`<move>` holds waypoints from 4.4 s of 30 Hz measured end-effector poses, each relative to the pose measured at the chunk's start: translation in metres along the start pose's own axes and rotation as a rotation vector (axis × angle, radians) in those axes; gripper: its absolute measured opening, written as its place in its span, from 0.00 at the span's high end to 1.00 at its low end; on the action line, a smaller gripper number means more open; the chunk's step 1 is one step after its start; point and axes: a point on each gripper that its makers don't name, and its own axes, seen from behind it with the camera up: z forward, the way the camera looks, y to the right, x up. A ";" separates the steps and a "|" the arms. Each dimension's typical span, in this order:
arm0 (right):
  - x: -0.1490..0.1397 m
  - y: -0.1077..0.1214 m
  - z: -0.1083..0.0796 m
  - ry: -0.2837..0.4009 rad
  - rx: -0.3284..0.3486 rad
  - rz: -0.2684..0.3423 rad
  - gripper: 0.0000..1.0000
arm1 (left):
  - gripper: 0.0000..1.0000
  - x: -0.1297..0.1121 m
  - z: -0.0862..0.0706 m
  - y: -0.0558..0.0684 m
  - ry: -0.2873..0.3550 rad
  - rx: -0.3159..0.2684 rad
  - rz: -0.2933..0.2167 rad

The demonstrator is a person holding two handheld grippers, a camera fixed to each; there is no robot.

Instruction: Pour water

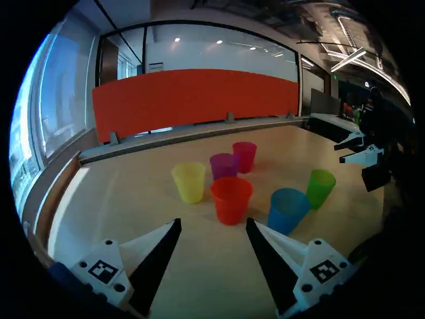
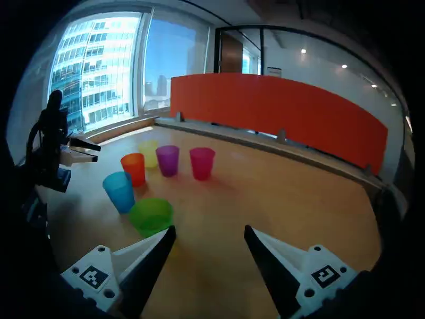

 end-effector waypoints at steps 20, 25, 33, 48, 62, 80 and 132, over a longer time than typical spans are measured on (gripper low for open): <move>0.059 0.056 -0.017 0.273 -0.286 0.068 0.00 | 0.10 0.048 -0.021 -0.034 0.241 0.184 -0.041; 0.074 0.062 -0.027 0.345 -0.332 0.089 0.00 | 0.10 0.056 -0.024 -0.037 0.284 0.216 -0.060; 0.085 0.071 -0.042 0.437 -0.397 0.107 0.00 | 0.10 0.062 -0.028 -0.037 0.355 0.261 -0.099; 0.086 0.077 -0.055 0.481 -0.496 0.123 0.00 | 0.10 0.074 -0.033 -0.040 0.404 0.324 -0.075; 0.066 0.075 -0.054 0.450 -0.545 0.121 0.00 | 0.10 0.070 -0.029 -0.049 0.436 0.393 -0.042; 0.067 0.089 -0.073 0.440 -0.595 0.154 0.00 | 0.10 0.046 -0.012 -0.051 0.448 0.397 -0.098; 0.069 0.094 -0.087 0.450 -0.604 0.170 0.00 | 0.10 0.028 0.005 -0.045 0.408 0.381 -0.107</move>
